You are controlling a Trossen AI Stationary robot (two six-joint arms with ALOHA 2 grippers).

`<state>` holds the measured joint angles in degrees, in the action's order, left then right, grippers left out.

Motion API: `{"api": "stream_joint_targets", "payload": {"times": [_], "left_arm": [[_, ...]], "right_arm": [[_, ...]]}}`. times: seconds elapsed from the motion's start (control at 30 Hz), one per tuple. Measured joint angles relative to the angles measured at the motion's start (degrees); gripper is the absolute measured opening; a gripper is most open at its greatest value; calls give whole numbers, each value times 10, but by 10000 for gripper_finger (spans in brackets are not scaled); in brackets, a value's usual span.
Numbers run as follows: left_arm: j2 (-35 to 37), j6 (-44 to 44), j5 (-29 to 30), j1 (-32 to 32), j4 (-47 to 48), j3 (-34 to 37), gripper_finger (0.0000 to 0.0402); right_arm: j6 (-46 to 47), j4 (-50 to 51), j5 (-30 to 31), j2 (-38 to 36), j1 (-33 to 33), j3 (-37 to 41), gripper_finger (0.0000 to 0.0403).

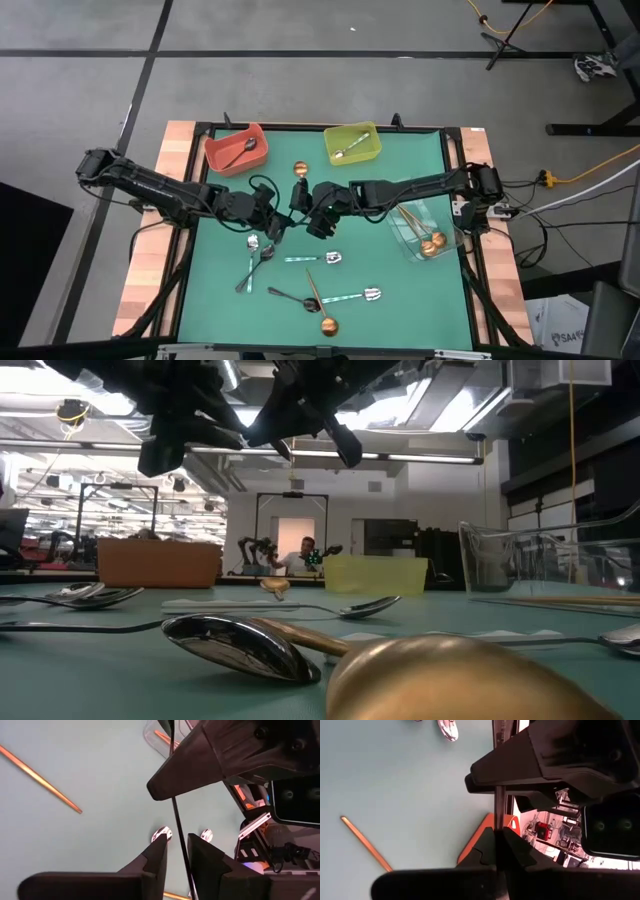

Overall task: Sort silverware by color (type)
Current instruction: Put the top right black spoon into the orange bin

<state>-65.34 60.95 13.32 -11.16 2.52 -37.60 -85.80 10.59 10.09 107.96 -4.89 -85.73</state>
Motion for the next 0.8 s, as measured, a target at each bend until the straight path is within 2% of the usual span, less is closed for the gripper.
{"api": "stream_joint_targets", "payload": {"times": [0.23, 0.53, 0.8], "left_arm": [[0, 2, 3, 0, 3, 0, 8], [0, 1, 7, 0, 5, 0, 4], [0, -2, 10, 0, 3, 0, 3]], "right_arm": [[-1, 2, 2, 0, 0, 0, 1], [0, 0, 3, 0, 0, 0, 6], [0, -5, 10, 0, 0, 0, 66]]}}
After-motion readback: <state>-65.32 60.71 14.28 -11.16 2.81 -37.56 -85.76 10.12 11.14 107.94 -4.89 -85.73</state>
